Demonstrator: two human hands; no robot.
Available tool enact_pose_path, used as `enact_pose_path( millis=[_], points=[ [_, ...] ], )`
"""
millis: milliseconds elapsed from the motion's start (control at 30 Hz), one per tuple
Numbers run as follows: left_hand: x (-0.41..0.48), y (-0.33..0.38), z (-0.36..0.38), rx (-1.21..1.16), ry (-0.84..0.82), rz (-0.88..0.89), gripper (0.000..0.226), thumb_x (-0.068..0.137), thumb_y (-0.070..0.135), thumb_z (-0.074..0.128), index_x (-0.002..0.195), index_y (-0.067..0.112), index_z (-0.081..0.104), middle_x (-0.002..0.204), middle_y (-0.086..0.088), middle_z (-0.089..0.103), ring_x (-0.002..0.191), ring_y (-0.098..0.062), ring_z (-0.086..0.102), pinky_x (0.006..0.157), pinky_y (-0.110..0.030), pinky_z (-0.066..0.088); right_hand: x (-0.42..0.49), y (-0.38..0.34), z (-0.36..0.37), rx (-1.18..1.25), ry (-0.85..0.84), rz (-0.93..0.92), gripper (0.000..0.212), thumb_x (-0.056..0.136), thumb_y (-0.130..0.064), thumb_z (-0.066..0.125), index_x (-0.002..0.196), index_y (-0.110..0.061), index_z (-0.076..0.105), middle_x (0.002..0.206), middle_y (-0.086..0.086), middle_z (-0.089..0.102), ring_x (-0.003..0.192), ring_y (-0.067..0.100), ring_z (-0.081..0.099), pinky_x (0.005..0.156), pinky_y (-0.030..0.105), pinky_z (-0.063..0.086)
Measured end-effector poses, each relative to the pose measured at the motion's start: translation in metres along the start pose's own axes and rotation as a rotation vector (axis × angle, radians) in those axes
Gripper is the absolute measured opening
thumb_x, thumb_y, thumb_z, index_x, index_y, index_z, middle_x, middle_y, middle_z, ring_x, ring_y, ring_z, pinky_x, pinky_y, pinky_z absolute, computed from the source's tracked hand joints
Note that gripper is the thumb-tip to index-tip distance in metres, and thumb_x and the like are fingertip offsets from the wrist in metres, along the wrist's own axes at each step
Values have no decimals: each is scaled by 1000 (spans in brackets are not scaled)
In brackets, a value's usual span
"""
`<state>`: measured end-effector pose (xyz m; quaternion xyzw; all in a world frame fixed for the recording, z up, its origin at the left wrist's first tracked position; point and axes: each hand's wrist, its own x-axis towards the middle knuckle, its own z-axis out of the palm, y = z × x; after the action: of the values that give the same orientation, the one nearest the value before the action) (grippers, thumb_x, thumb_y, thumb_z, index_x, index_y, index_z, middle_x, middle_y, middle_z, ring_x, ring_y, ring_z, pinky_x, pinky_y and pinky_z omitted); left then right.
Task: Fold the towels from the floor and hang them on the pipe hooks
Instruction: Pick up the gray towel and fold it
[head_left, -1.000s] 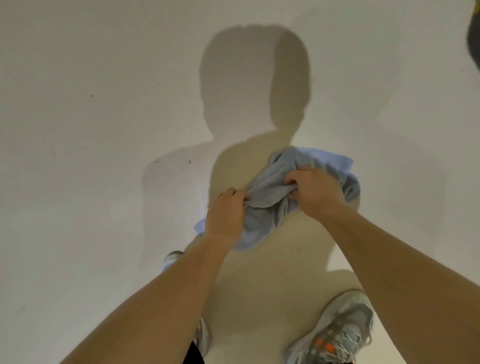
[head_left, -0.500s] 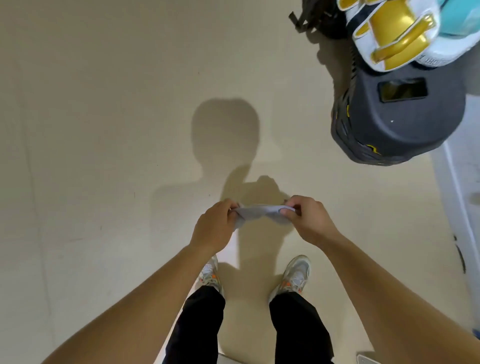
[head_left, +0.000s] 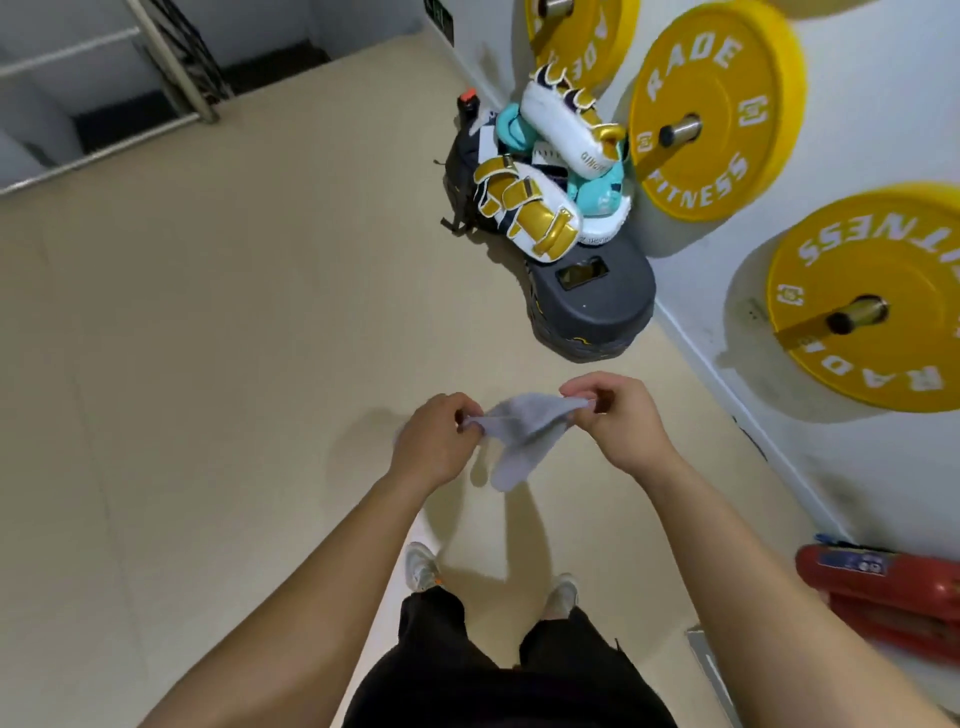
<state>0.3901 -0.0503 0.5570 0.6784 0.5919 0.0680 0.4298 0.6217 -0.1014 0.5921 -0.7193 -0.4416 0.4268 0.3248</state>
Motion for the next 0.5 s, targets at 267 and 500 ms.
enact_pose_path(
  millis=[267, 500],
  points=[
    [-55, 142, 38, -414, -65, 245, 34, 95, 16, 59, 127, 26, 63, 122, 13, 66, 98, -6, 64, 86, -22, 51, -52, -37, -96, -15, -74, -212, 27, 81, 1, 73, 88, -25, 70, 80, -5, 72, 72, 6, 67, 68, 23, 56],
    [-70, 214, 78, -321, -69, 364, 28, 89, 10, 69, 114, 21, 73, 89, 8, 68, 64, 1, 57, 61, -18, 49, -82, -22, -177, -84, 60, -154, 38, 68, 3, 76, 93, -21, 60, 77, 1, 72, 58, 9, 63, 59, 27, 53]
  ],
)
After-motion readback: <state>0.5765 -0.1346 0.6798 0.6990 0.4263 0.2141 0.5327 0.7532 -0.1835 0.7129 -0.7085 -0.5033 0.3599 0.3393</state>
